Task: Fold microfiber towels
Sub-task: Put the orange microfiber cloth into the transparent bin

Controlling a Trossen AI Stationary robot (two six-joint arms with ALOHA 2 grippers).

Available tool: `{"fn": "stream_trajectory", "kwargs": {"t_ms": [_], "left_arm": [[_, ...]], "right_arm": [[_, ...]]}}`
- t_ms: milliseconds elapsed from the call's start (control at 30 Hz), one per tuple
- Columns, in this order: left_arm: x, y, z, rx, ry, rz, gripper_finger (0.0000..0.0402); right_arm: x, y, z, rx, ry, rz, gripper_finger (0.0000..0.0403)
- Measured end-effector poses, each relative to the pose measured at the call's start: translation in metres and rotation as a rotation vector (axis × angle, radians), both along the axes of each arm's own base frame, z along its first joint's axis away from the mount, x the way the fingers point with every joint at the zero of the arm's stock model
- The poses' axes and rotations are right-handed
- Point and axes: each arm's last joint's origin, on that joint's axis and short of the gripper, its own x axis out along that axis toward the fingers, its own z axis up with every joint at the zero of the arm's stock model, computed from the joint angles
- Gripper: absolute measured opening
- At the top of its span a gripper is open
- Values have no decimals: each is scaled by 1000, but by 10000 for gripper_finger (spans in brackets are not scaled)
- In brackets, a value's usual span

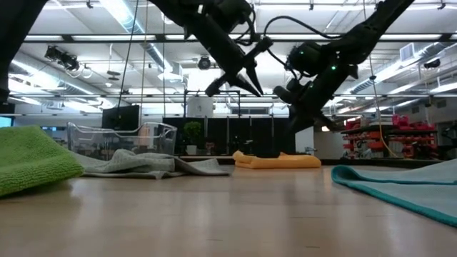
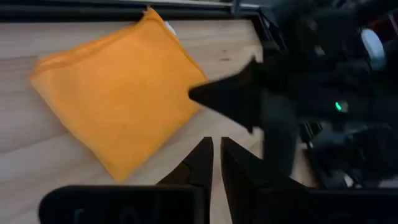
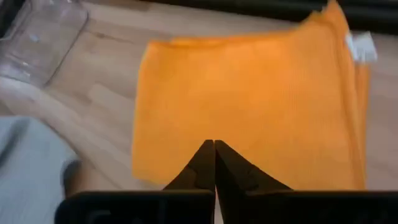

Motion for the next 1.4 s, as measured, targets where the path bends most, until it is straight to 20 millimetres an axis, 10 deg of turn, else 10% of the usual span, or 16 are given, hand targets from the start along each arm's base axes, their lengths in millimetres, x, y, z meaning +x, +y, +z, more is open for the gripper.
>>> {"fn": "stream_trajectory", "kwargs": {"t_ms": [767,1400], "left_arm": [[-23,-18,57,156,-65,-186,35],[-36,-21,43,166,154,-251,35]], "right_arm": [[22,-33,-32,138,392,-48,2],[-12,61,-37,292,480,-104,1]]}}
